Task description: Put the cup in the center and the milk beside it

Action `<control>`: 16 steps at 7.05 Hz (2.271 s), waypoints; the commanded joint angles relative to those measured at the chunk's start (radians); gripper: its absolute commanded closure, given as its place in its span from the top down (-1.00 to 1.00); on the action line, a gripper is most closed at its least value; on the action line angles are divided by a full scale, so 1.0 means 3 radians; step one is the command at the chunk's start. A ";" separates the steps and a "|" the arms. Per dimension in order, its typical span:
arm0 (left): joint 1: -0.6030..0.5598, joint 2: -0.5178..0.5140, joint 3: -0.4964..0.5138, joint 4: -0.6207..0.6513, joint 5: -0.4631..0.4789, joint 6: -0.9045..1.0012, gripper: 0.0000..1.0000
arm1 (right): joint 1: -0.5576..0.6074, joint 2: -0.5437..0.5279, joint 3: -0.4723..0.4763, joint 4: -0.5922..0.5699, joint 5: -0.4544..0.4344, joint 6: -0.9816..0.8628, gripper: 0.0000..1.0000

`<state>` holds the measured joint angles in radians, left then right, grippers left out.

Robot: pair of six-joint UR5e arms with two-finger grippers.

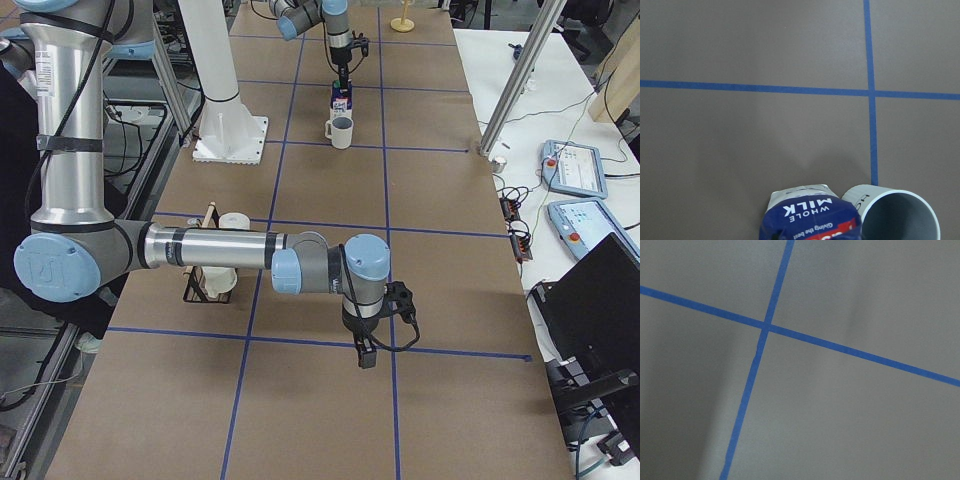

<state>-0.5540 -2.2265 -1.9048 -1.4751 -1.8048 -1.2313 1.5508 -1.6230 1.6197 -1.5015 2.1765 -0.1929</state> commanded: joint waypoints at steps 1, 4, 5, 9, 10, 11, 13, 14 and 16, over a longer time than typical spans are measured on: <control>-0.0035 0.0018 -0.0174 0.0034 -0.0007 0.0024 0.96 | 0.0000 0.0000 0.0006 0.0004 0.0001 0.0081 1.00; -0.0443 -0.0002 -0.0460 0.0486 -0.0129 0.0379 0.96 | 0.0000 0.0000 0.0001 -0.0001 0.0021 0.0081 1.00; -0.0733 0.0033 -0.0568 0.0691 -0.0343 0.0752 0.96 | 0.0000 -0.0015 0.0001 0.0004 0.0047 0.0076 1.00; -0.2250 0.1165 -0.0437 0.0709 -0.1167 0.3483 0.96 | 0.0000 -0.0086 -0.0010 0.0004 0.0057 0.0040 1.00; -0.2690 0.1391 -0.0122 0.0689 -0.1325 0.4270 0.96 | 0.0000 -0.0127 -0.0010 0.0004 0.0057 0.0035 1.00; -0.3079 0.1550 0.0256 0.0693 -0.1499 0.5078 0.96 | 0.0000 -0.0143 -0.0030 0.0004 0.0062 0.0035 1.00; -0.3383 0.1771 0.0998 0.0618 -0.1480 0.5378 0.96 | 0.0000 -0.0153 -0.0081 -0.0016 0.0088 0.0060 1.00; -0.3622 0.1787 0.1213 0.0500 -0.1480 0.5271 0.96 | 0.0000 -0.0163 -0.0086 -0.0006 0.0290 0.0065 1.00; -0.3625 0.2006 0.1185 0.0413 -0.1485 0.5035 0.96 | 0.0005 -0.0164 0.0010 -0.0031 0.0348 0.0045 1.00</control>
<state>-1.6326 -1.6657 -1.5578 -1.3258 -2.2480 0.3083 1.5517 -1.6742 1.6051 -1.5037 2.2646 -0.1779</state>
